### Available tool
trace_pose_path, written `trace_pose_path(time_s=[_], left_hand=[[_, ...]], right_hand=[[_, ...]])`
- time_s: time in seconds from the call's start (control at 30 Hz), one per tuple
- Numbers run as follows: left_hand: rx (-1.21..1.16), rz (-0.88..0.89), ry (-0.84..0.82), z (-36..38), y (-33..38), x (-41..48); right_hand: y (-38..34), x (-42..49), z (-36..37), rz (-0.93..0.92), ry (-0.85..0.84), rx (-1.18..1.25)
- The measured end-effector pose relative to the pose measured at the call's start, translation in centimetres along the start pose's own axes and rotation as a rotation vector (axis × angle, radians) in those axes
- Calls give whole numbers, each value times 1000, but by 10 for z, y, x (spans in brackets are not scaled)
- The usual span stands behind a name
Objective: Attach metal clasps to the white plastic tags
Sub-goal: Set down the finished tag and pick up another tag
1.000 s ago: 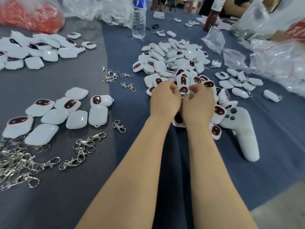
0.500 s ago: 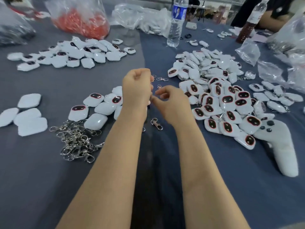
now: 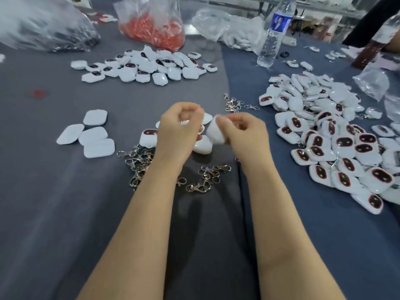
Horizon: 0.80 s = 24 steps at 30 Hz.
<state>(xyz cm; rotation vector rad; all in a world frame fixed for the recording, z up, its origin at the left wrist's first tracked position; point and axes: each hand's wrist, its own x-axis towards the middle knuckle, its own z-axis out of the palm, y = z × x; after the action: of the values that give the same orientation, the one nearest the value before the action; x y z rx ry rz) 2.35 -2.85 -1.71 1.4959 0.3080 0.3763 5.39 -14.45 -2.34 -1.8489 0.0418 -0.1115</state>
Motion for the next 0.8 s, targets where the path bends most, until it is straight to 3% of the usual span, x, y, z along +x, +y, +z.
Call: trace_pose_path(time_s=[0.07, 0.17, 0.23, 0.3, 0.47, 0.67, 0.8], left_hand=[[98, 62, -102, 2, 1, -2], [221, 87, -169, 2, -2, -4], [226, 85, -101, 2, -4, -3], [31, -15, -13, 0, -2, -1], [-504, -230, 95, -6, 2, 7], [-789, -337, 115, -12, 2, 10], [-790, -359, 62, -13, 1, 9]], right_hand=[[-5, -2, 1, 54, -35, 323], [-7, -4, 5, 73, -41, 378], [-6, -4, 3, 30, -25, 179], [-9, -6, -7, -15, -53, -159], [-24, -23, -24, 29, -626, -945], [-28, -29, -6, -97, -726, -1060], [-20, -20, -8, -78, -627, -758]])
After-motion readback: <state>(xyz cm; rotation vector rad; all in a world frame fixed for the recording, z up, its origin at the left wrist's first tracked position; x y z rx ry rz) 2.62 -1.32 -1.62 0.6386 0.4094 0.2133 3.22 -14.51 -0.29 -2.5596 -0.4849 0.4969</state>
